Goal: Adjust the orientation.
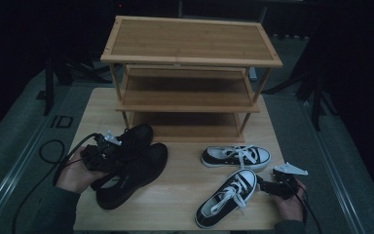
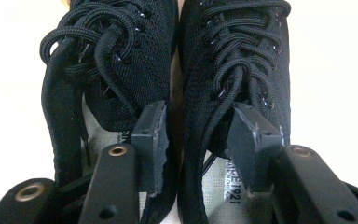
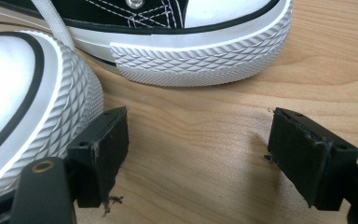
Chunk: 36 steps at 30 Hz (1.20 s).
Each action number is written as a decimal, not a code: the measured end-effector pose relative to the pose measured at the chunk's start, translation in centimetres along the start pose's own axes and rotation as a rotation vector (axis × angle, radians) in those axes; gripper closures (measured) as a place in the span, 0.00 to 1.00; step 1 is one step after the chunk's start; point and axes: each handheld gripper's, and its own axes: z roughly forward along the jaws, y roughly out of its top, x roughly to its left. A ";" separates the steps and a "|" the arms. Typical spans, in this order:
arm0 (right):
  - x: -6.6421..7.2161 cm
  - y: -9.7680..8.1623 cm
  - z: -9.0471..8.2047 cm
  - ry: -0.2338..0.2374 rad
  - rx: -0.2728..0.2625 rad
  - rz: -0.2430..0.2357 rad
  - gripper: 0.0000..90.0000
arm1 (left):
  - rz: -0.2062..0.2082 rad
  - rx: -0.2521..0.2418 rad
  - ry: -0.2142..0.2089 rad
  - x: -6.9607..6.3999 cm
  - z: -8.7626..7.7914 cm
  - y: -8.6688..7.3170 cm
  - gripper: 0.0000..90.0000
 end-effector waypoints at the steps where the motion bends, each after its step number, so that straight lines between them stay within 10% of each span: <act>1: 0.0 0.0 0.0 0.000 0.000 0.000 0.22 | -0.006 -0.001 0.004 0.0 0.0 0.0 0.62; 18: 0.0 0.0 0.0 0.000 0.000 0.000 0.22 | -0.043 -0.012 0.032 0.2 -0.9 -0.6 0.33; 36: 0.0 0.0 0.0 0.000 0.000 0.000 0.22 | -0.064 -0.001 0.012 1.2 0.0 -1.1 0.25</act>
